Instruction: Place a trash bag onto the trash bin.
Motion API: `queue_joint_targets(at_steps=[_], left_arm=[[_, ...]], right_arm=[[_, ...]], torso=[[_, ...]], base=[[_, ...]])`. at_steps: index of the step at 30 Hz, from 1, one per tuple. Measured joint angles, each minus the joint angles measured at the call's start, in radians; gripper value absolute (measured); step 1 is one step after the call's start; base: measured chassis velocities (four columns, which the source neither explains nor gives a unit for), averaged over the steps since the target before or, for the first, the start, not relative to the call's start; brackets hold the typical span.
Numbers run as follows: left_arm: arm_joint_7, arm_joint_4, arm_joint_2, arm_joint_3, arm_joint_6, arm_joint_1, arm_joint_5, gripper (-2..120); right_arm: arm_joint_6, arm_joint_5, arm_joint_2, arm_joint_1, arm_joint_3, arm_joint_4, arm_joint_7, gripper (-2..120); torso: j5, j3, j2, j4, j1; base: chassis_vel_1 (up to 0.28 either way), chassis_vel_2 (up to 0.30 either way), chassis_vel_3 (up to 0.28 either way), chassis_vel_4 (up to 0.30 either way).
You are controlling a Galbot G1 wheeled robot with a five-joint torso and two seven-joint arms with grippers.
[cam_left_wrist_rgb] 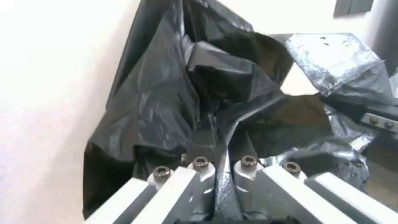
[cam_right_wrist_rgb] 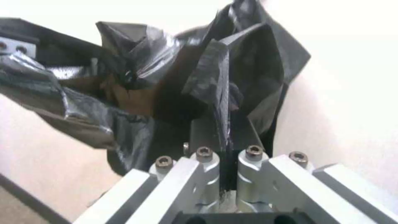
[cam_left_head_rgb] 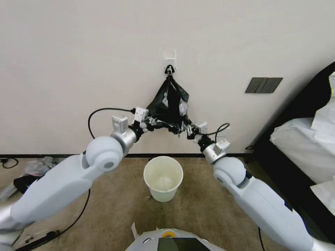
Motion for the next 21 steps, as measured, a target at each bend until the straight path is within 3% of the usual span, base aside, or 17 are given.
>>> queue_joint_targets(at_steps=[3, 6, 13, 21], left_arm=[[0.000, 0.000, 0.000, 0.000, 0.000, 0.000, 0.000, 0], [0.007, -0.046, 0.005, -0.081, -0.005, 0.134, 0.024, 0], [0.026, -0.081, 0.002, -0.135, -0.020, 0.240, 0.075, 0], [0.062, -0.096, -0.048, -0.171, -0.048, 0.373, 0.167, 0]], right_arm=[[0.000, 0.000, 0.000, 0.000, 0.000, 0.000, 0.000, 0], [0.005, -0.010, 0.027, -0.062, 0.028, 0.040, 0.005, 0], [0.010, -0.010, 0.052, -0.156, 0.062, 0.100, 0.013, 0], [0.032, -0.036, 0.101, -0.299, 0.083, 0.135, 0.017, 0]], torso=[[0.0000, 0.000, 0.000, 0.0000, 0.000], [0.0000, 0.000, 0.000, 0.0002, 0.000], [0.0001, 0.000, 0.000, 0.0001, 0.000], [0.0001, 0.000, 0.000, 0.0000, 0.000]], base=[[0.000, 0.000, 0.000, 0.000], [0.000, 0.000, 0.000, 0.000], [0.000, 0.000, 0.000, 0.000], [0.000, 0.000, 0.000, 0.000]])
